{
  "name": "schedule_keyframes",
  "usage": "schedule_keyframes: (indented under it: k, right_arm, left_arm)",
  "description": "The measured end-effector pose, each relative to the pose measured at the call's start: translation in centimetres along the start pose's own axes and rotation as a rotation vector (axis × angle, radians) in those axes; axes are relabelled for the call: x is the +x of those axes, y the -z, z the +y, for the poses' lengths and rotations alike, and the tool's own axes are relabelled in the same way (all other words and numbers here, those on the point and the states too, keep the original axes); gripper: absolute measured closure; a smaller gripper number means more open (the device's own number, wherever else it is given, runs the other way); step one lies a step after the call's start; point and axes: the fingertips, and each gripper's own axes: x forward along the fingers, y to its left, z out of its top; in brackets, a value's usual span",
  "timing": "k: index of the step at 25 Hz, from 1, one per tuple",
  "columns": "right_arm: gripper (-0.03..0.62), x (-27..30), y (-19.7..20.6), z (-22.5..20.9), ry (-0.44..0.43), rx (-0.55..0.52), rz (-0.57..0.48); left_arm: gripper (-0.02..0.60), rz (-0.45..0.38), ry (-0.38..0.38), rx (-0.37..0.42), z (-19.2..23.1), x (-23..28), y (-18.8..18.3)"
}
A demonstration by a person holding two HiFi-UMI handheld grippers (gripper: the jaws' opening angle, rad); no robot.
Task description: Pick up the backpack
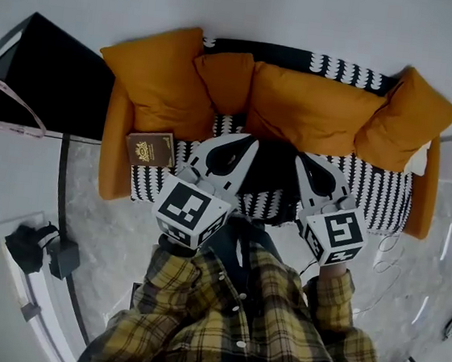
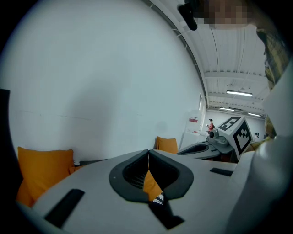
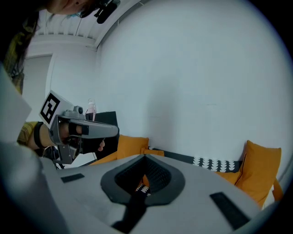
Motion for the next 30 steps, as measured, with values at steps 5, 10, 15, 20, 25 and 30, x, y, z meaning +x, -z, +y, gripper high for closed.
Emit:
schedule_keyframes:
  k: [5, 10, 15, 20, 25, 30]
  right_arm:
    - [0.579, 1.3, 2.3, -0.6, -0.009, -0.009, 0.050]
    - [0.578, 2.7, 5.1, -1.0, -0.025, -0.017, 0.094]
    - [0.578, 4.5, 8.4, -0.7, -0.049, -0.037, 0.147]
    - [0.578, 6.5, 12.3, -0.3, -0.078, -0.023, 0.203]
    - [0.578, 8.6, 16.3, -0.2, -0.084, -0.004, 0.251]
    - [0.577, 10.9, 20.2, -0.6, -0.095, -0.030, 0.304]
  left_arm:
    - [0.561, 0.055, -0.014, -0.009, 1.0, 0.8, 2.5]
    - [0.561, 0.096, -0.020, -0.033, 1.7, 1.5, 5.9]
    - [0.561, 0.157, -0.027, -0.036, 2.1, 2.2, 10.0]
    - [0.561, 0.205, -0.037, -0.031, 2.8, 3.0, 13.8]
    - [0.561, 0.247, -0.058, 0.000, 4.4, 4.0, 17.6]
    - [0.560, 0.303, -0.077, 0.005, 6.0, 5.0, 22.0]
